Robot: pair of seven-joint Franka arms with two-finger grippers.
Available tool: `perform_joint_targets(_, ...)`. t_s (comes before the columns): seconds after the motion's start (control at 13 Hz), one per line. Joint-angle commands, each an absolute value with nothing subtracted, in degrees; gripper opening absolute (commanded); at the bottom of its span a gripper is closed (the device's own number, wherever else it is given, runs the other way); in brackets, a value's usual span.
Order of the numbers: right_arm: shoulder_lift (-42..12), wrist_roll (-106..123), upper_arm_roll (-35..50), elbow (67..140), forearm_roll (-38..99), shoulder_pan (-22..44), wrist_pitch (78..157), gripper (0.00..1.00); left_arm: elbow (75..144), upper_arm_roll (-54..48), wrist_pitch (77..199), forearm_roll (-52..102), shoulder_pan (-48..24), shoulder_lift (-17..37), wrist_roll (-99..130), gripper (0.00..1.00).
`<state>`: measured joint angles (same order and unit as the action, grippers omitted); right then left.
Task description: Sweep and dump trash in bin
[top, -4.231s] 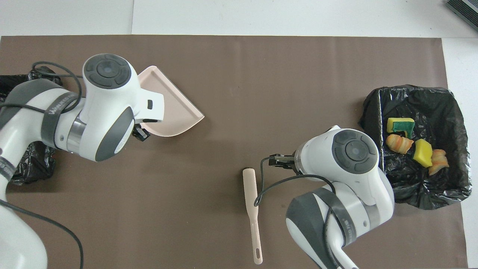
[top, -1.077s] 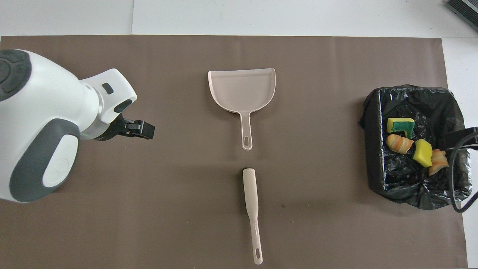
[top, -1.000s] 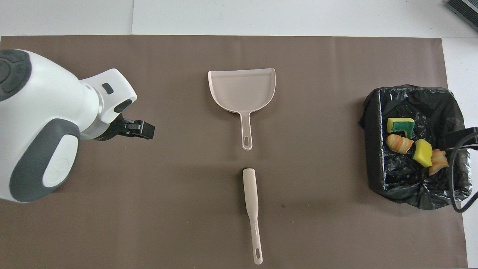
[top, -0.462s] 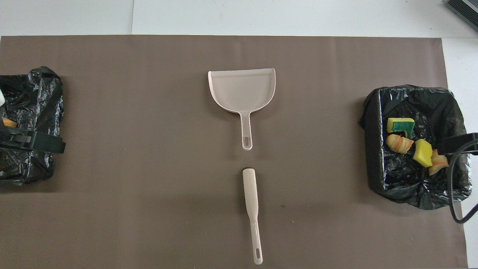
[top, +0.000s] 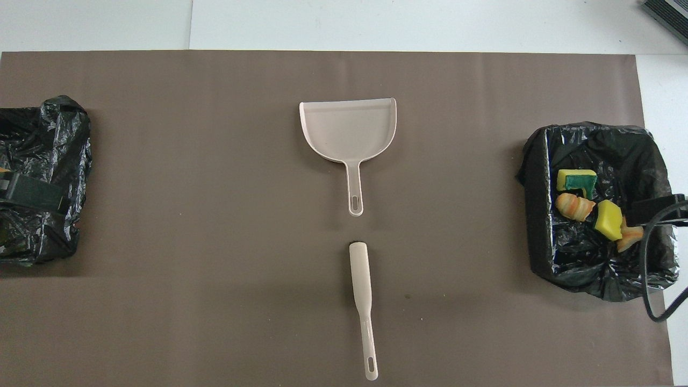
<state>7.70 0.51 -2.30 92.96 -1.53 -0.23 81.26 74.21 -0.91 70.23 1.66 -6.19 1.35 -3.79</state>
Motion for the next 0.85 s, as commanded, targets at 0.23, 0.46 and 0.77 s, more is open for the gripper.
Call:
perform_joint_targets(0.23,9.1,-0.4,-2.0,94.2,-2.1,-0.4,81.8,1.0,87.3,-1.4,76.5,1.3,-4.3,-6.9,-4.0,1.0)
perform_joint_targets(0.46,10.3,0.1,-2.0,96.6,-2.3,-0.8,81.4,1.0,87.3,-1.0,76.9,1.3,-4.2,-6.9,-3.9,1.0)
perform_joint_targets(0.77,11.2,-0.2,-2.0,97.9,-2.5,-0.7,81.8,1.0,87.1,-1.0,77.3,1.3,-4.3,-6.7,-4.2,1.0)
